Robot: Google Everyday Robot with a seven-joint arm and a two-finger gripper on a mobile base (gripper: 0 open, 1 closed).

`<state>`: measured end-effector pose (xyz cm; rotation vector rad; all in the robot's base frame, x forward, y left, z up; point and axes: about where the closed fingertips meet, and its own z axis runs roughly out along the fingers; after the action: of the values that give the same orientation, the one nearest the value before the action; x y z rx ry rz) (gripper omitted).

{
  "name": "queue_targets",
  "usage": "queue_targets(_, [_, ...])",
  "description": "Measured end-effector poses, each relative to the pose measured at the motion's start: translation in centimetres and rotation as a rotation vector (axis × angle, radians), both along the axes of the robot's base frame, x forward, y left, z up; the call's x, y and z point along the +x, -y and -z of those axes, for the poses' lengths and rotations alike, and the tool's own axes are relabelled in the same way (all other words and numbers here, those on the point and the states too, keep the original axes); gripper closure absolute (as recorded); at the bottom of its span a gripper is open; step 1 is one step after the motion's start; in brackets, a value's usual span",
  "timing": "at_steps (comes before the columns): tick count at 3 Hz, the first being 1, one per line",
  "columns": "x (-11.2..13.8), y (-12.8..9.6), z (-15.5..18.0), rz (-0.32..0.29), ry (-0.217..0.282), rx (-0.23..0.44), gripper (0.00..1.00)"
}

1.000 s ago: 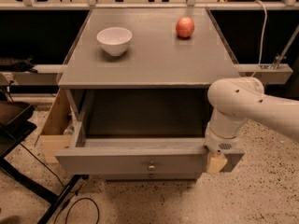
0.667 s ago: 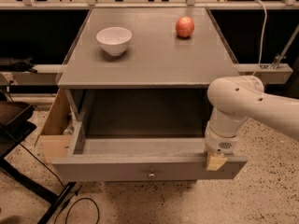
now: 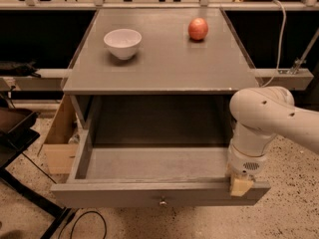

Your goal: Open top drawer

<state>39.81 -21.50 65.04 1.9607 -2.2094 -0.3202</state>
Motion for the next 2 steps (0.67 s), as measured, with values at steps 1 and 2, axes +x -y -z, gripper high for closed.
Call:
queue_targets(1, [0.0,0.0,0.0,0.0,-0.001,0.0,1.0])
queue_targets(2, [-1.4,0.3,-0.1,0.005,-0.023,0.0,1.0])
